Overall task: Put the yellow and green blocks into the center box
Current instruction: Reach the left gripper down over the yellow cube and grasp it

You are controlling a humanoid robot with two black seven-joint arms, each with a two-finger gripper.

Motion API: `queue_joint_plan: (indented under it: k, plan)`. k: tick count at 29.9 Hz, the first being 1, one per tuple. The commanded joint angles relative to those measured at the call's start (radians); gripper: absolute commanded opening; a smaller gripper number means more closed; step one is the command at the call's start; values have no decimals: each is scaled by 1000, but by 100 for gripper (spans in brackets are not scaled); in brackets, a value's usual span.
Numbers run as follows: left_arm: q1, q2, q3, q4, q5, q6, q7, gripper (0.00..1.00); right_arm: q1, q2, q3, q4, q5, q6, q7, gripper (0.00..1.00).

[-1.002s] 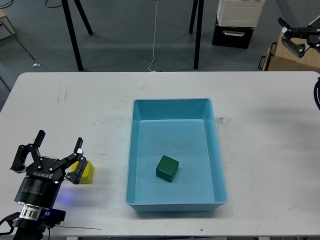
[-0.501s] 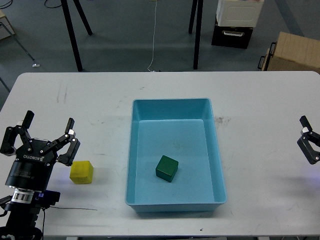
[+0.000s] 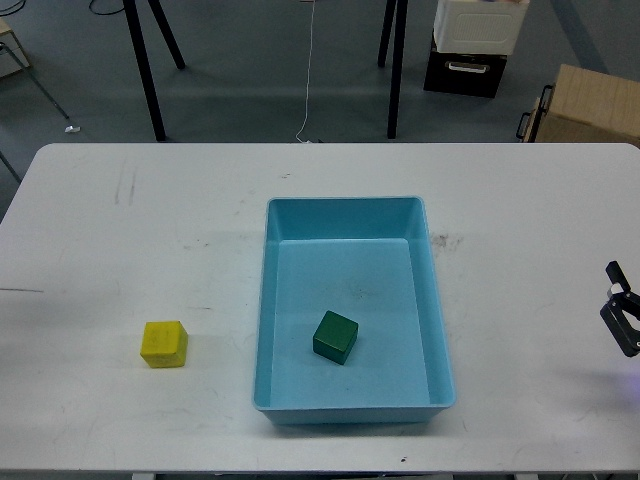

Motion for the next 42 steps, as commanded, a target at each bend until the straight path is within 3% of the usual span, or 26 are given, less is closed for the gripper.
queue_joint_plan:
  k: [1, 7, 11, 14, 23, 27, 32, 42]
  plan:
    - [-123, 177, 189, -7, 119, 0, 2, 100, 4, 2, -6, 0, -15, 0, 0, 97]
    - [-483, 314, 646, -46, 317, 0, 14, 100, 22, 6, -38, -1, -53, 0, 0, 97]
    - [-790, 313, 1026, -47, 396, 0, 76, 100, 29, 11, -49, -1, -75, 11, -6, 97]
    - [-1014, 296, 1314, -50, 423, 0, 90, 100, 27, 11, -58, -1, -75, 20, -12, 97]
    - [-1478, 236, 2004, -222, 612, 0, 139, 100, 22, 13, -63, -7, -75, 49, -12, 97]
    - [-1513, 236, 2174, -265, 734, 0, 145, 100, 21, 13, -63, -9, -75, 61, -11, 98]
    - [-1492, 241, 2228, -263, 888, 0, 146, 100, 19, 13, -63, -9, -75, 63, -12, 98]
    - [-1239, 236, 2188, -184, 1003, 0, 145, 100, 16, 5, -61, -9, -75, 64, -12, 98]
